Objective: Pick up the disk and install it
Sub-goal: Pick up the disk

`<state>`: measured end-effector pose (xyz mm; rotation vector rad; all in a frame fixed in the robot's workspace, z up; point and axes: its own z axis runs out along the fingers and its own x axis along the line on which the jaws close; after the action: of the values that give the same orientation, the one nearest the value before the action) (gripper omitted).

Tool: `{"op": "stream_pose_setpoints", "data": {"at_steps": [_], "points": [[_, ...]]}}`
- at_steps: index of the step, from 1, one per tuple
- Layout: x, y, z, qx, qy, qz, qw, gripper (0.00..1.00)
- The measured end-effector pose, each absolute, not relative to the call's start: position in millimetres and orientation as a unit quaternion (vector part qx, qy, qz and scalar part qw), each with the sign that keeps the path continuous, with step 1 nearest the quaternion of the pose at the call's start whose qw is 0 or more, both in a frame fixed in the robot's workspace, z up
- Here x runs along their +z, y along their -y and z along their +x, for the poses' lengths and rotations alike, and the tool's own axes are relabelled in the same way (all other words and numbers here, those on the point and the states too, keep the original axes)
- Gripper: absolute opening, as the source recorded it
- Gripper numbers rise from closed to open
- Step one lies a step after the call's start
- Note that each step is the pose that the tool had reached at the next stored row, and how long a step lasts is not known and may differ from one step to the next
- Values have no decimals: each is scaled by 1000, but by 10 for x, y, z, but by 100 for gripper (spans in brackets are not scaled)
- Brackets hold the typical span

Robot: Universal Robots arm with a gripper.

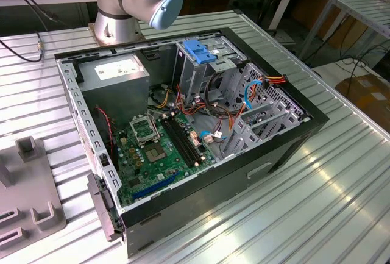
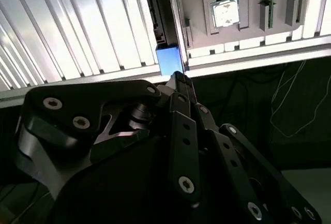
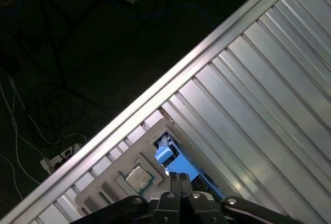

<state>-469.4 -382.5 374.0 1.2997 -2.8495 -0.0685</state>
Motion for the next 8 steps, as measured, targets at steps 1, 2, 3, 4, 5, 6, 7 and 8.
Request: {"op": "stream_pose_setpoints", "data": {"at_steps": [1, 2, 3, 4, 5, 6, 7, 8], "points": [[3740, 3825, -4694, -22, 906, 423, 5, 10], [3740, 3825, -4694, -22, 902, 430, 5, 10], [3740, 3825, -4694, -22, 898, 439, 5, 10], [3739, 3825, -4694, -22, 891, 453, 5, 10], [3739, 3825, -4694, -22, 885, 465, 6, 10], [3739, 3825, -4694, -22, 881, 473, 6, 10], [3738, 3825, -4693, -21, 876, 483, 6, 10], [3738, 3825, -4692, -21, 870, 492, 6, 10]]}}
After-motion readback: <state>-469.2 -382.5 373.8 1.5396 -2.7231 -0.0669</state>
